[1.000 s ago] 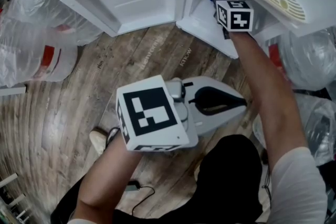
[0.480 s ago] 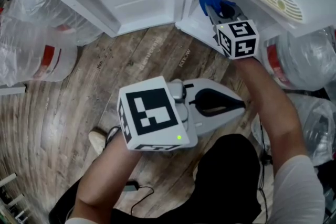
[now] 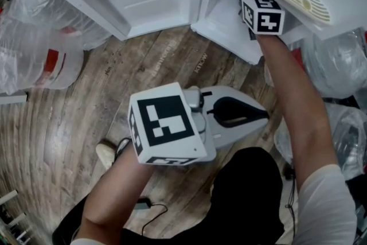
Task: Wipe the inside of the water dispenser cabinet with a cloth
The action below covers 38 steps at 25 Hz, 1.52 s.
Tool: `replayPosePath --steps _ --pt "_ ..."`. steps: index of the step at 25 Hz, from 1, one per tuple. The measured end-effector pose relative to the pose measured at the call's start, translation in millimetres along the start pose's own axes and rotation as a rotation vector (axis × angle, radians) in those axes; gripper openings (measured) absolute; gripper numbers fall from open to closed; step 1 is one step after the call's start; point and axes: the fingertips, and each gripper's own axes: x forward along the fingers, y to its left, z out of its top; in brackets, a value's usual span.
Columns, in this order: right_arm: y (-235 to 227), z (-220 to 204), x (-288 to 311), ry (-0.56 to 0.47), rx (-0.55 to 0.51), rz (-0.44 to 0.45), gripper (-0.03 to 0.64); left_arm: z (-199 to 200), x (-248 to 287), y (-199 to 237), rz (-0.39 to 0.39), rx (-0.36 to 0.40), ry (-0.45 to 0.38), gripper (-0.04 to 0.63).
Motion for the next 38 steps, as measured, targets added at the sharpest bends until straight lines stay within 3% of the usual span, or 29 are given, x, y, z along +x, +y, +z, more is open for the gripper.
replayPosePath --steps 6,18,20,24,27,29,38 --pt "9 4 9 0.011 -0.049 0.005 0.077 -3 -4 3 0.004 -0.009 -0.004 0.003" --pt "85 37 -62 -0.125 -0.176 0.135 0.077 -2 -4 -1 -0.005 -0.001 -0.001 0.003" --pt "80 40 -69 -0.141 -0.159 0.124 0.077 -2 -3 -3 -0.012 0.003 0.001 0.003" --pt "39 41 -58 -0.120 -0.093 0.019 0.077 -1 -1 -6 -0.020 0.010 0.001 0.003" --pt "22 48 -43 -0.110 -0.117 -0.032 0.077 -2 -1 -8 -0.021 0.006 0.001 0.003" --pt "29 57 -37 -0.113 -0.157 -0.026 0.077 -3 -1 -8 -0.021 0.006 0.001 0.003" --pt "73 68 -59 -0.177 -0.141 0.041 0.077 2 -4 -6 -0.025 0.015 -0.011 0.003"
